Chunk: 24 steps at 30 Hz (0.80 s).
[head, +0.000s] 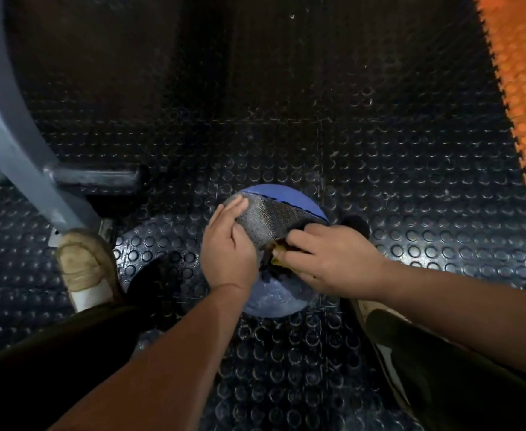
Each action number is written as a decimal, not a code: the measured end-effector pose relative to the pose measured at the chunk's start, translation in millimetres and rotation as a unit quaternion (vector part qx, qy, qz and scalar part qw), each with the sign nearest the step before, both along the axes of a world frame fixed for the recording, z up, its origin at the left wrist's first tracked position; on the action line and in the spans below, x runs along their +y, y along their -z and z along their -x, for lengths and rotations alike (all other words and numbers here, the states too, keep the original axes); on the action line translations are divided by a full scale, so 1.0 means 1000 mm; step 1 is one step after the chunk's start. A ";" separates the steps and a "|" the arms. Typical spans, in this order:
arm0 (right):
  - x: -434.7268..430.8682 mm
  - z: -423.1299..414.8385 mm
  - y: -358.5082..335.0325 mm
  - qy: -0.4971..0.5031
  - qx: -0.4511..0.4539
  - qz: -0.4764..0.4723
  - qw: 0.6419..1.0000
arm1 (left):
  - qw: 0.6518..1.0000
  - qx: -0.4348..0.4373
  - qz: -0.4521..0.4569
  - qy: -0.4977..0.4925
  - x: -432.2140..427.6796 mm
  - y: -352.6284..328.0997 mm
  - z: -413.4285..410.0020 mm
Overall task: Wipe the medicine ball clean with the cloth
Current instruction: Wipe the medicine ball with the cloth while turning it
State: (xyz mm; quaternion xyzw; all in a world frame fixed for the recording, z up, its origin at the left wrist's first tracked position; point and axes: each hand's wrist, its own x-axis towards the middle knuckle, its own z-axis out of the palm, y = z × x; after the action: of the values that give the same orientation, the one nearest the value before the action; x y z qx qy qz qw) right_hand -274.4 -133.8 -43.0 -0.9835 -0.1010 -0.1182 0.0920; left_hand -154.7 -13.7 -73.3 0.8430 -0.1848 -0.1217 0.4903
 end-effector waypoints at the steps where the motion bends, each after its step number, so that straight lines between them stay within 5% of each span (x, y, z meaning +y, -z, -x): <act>1: 0.002 -0.005 -0.002 -0.016 0.002 0.012 1.000 | 1.000 -0.011 -0.003 0.004 -0.001 0.001 0.000; 24: -0.034 0.032 0.018 -0.033 0.028 -0.037 0.998 | 1.000 -0.019 0.008 0.023 0.002 0.002 0.001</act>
State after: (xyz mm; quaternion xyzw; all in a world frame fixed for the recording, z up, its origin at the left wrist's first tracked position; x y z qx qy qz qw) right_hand -306.8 -168.2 -61.2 -0.9786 -0.1263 -0.0907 0.1345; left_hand -156.2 -12.0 -74.9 0.8367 -0.2139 -0.1157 0.4907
